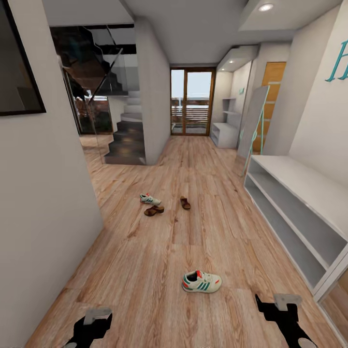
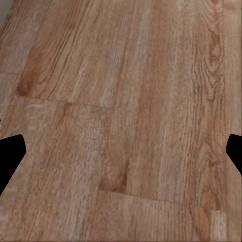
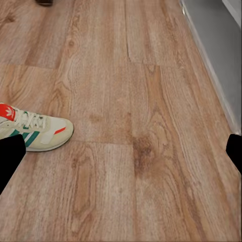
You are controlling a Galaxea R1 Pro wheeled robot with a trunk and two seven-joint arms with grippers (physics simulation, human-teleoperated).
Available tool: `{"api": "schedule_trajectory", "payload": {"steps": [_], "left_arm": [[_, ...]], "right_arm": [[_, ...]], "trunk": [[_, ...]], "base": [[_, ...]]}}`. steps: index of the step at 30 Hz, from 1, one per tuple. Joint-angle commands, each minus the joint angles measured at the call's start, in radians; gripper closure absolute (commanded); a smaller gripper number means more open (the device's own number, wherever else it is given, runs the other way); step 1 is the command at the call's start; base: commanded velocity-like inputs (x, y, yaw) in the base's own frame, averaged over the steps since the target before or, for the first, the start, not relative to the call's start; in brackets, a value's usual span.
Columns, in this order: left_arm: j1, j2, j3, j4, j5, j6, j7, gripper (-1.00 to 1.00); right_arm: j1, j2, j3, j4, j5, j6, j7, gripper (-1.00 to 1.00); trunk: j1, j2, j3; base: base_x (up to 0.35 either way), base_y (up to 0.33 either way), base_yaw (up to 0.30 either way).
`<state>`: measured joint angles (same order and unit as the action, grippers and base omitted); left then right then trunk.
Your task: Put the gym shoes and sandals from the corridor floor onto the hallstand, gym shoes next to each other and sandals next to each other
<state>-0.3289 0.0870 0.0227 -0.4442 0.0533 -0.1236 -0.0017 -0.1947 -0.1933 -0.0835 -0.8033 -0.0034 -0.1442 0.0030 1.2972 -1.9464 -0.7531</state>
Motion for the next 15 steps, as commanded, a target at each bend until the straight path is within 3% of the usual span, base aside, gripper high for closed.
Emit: {"api": "schedule_trajectory", "payload": {"steps": [1, 3, 4, 15], "left_arm": [[-0.004, 0.004, -0.001, 0.001, 0.002, 0.005, -0.003, -1.0], [-0.004, 0.005, -0.001, 0.001, 0.0, 0.008, -0.006, -1.0], [-0.003, 0.002, 0.0, 0.001, -0.001, 0.009, -0.012, -1.0], [-0.006, -0.005, 0.005, 0.0, 0.001, 0.002, -0.011, -1.0]], "right_arm": [[-0.008, -0.003, -0.001, 0.01, 0.001, 0.008, 0.002, -1.0], [-0.012, -0.003, -0.001, 0.035, 0.0, 0.013, 0.002, -1.0], [-0.015, 0.002, 0.0, 0.103, 0.002, 0.014, 0.001, -1.0], [-0.015, 0.002, -0.002, 0.161, 0.003, 0.015, -0.005, -1.0]], "trunk": [[0.004, -0.008, -0.004], [0.011, -0.022, -0.01], [0.015, -0.029, -0.014], [0.057, -0.106, -0.056]], "base": [[0.0, 0.0, 0.0], [0.0, 0.0, 0.0], [0.0, 0.0, 0.0], [0.0, 0.0, 0.0]]}}
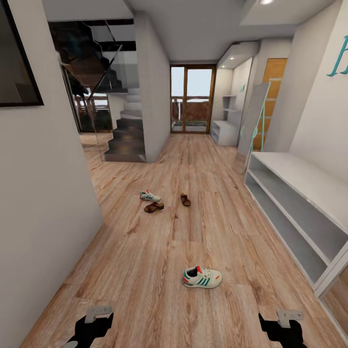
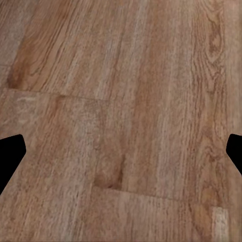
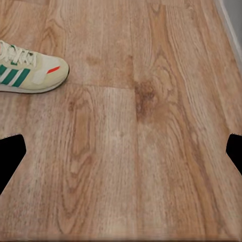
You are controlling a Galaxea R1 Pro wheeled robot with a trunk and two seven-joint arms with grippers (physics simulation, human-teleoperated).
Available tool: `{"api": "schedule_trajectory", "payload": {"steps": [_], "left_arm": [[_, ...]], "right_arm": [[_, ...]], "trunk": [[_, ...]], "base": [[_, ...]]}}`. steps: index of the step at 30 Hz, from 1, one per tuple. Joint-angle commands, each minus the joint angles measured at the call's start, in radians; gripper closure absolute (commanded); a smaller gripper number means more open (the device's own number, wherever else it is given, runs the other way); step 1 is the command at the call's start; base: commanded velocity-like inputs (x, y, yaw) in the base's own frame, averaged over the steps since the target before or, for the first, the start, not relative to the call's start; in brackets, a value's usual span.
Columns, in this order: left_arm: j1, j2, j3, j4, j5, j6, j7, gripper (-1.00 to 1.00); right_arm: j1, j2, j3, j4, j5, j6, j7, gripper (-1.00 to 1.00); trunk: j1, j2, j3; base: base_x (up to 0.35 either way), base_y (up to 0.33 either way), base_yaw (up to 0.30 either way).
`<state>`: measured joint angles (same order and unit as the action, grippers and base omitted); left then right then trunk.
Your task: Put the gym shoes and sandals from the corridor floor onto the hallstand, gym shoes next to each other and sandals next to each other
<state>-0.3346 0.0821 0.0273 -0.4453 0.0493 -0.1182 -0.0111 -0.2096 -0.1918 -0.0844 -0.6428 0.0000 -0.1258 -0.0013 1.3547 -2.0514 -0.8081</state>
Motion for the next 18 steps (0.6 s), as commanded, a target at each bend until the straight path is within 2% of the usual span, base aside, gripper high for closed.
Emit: {"api": "schedule_trajectory", "payload": {"steps": [1, 18], "left_arm": [[-0.001, -0.001, 0.001, 0.001, 0.005, -0.003, -0.001, -1.0], [-0.003, 0.001, -0.004, 0.0, 0.003, -0.005, -0.001, -1.0]], "right_arm": [[-0.001, 0.0, -0.001, 0.001, 0.0, -0.003, 0.0, -1.0], [-0.001, 0.0, 0.0, 0.003, -0.001, -0.002, 0.006, -1.0]], "trunk": [[0.004, -0.008, -0.006], [0.069, -0.127, -0.086]], "base": [[0.0, 0.0, 0.0], [0.0, 0.0, 0.0]]}}
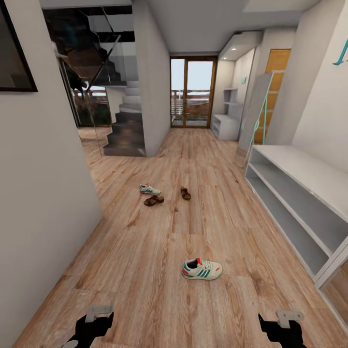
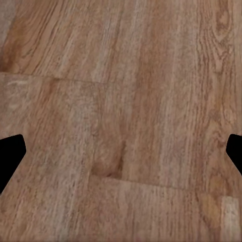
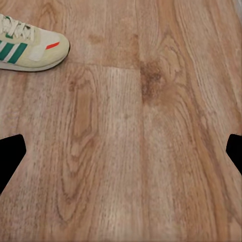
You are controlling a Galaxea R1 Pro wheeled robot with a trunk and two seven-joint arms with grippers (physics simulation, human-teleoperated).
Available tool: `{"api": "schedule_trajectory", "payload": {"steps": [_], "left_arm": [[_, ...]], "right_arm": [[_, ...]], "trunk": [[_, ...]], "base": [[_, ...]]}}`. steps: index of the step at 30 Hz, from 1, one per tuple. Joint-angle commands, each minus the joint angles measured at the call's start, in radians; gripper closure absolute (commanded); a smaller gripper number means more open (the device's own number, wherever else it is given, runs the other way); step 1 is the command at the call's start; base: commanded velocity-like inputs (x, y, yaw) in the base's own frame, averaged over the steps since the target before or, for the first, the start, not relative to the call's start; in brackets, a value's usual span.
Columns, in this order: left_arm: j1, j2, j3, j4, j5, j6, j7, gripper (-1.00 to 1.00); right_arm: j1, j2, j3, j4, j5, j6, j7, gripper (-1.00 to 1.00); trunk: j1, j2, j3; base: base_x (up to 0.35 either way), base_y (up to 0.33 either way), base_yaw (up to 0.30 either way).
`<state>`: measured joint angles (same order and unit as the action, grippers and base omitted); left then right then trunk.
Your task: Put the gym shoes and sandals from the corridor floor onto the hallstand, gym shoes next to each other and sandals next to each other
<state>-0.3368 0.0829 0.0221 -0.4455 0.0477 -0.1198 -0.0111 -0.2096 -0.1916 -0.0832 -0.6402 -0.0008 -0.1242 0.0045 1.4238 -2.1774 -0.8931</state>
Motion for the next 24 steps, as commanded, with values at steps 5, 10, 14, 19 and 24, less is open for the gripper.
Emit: {"api": "schedule_trajectory", "payload": {"steps": [5, 10, 14, 19, 24], "left_arm": [[-0.001, 0.0, 0.0, 0.001, 0.005, -0.003, -0.001, -1.0], [-0.001, 0.0, -0.001, 0.001, 0.004, -0.003, -0.001, -1.0], [-0.001, 0.003, 0.0, 0.001, 0.004, -0.003, -0.001, -1.0], [0.0, 0.003, -0.001, -0.003, 0.005, -0.008, -0.001, -1.0], [0.001, 0.002, 0.0, 0.001, 0.004, -0.07, -0.001, -1.0]], "right_arm": [[-0.001, 0.001, 0.0, 0.004, 0.001, -0.004, 0.001, -1.0], [-0.001, 0.001, 0.001, 0.018, 0.001, -0.005, 0.0, -1.0], [-0.001, 0.001, -0.002, 0.02, 0.0, -0.005, -0.001, -1.0], [-0.001, 0.002, -0.002, 0.02, -0.001, -0.005, -0.001, -1.0], [-0.001, 0.001, -0.002, 0.018, -0.002, -0.005, -0.003, -1.0]], "trunk": [[0.019, -0.036, -0.025], [0.038, -0.071, -0.048], [0.054, -0.099, -0.067], [0.057, -0.106, -0.078], [0.057, -0.106, -0.086]], "base": [[0.0, 0.0, 0.0], [0.0, 0.0, 0.0], [0.0, 0.0, 0.0], [0.0, 0.0, -0.011], [0.005, 0.0, -0.069]]}}
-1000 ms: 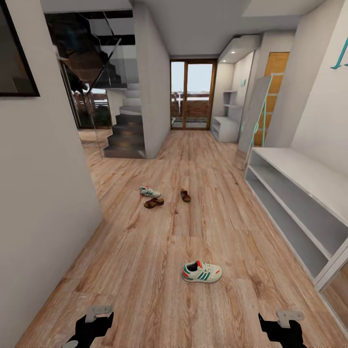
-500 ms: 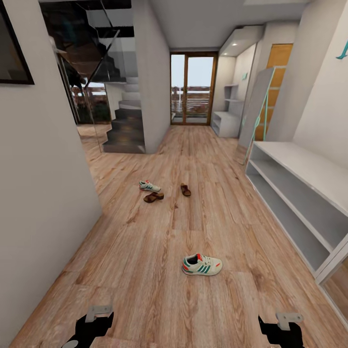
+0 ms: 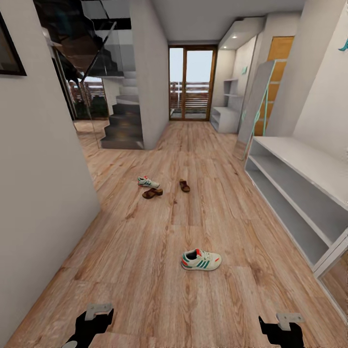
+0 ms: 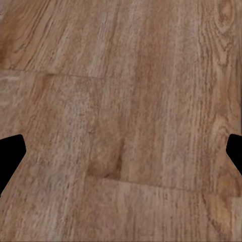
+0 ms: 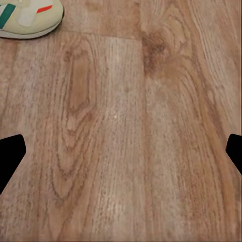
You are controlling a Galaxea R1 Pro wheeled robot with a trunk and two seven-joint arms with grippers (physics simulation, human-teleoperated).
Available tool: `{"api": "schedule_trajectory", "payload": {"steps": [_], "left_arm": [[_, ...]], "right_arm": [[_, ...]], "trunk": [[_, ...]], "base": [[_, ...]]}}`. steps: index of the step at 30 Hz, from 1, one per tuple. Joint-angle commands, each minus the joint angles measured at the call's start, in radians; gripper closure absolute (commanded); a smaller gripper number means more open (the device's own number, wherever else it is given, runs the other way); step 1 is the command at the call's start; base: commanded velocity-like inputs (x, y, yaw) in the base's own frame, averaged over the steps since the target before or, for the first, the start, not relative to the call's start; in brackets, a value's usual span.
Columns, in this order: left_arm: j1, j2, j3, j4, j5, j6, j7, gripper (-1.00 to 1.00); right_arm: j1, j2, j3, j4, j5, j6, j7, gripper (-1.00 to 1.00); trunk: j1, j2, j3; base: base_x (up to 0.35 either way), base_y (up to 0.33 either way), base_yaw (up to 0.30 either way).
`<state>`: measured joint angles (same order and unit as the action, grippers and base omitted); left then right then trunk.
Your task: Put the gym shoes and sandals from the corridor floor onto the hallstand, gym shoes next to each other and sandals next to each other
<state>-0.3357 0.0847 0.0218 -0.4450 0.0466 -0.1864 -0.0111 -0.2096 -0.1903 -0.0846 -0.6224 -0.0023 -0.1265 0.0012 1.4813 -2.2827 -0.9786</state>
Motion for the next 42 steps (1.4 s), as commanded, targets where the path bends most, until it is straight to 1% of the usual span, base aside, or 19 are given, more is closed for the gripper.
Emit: {"api": "schedule_trajectory", "payload": {"steps": [1, 11, 25, 33, 42], "left_arm": [[0.0, 0.0, 0.0, 0.001, 0.006, -0.013, -0.001, -1.0], [0.0, -0.002, -0.002, 0.003, 0.007, -0.027, 0.0, -1.0], [0.0, 0.0, -0.002, 0.003, 0.007, -0.026, 0.0, -1.0], [0.0, 0.001, -0.001, 0.003, 0.008, -0.027, 0.0, -1.0], [0.0, 0.0, -0.001, 0.003, 0.008, -0.028, -0.001, -1.0]], "right_arm": [[-0.001, 0.0, 0.0, 0.0, 0.0, -0.005, -0.002, -1.0], [-0.001, 0.0, -0.001, 0.001, 0.002, -0.015, -0.007, -1.0], [-0.001, 0.0, 0.0, 0.001, 0.001, -0.016, -0.006, -1.0], [-0.001, 0.0, -0.001, 0.002, 0.0, -0.013, -0.006, -1.0], [-0.001, 0.0, -0.001, 0.002, 0.001, -0.013, -0.006, -1.0]], "trunk": [[0.0, 0.0, -0.002], [0.0, 0.0, -0.005], [0.0, 0.0, -0.005], [0.0, 0.0, -0.005], [0.0, 0.0, -0.005]], "base": [[0.098, 0.0, -0.068], [0.277, 0.026, -0.016], [0.308, 0.187, -0.01], [0.158, 0.299, -0.233], [0.027, 0.324, -0.286]]}}
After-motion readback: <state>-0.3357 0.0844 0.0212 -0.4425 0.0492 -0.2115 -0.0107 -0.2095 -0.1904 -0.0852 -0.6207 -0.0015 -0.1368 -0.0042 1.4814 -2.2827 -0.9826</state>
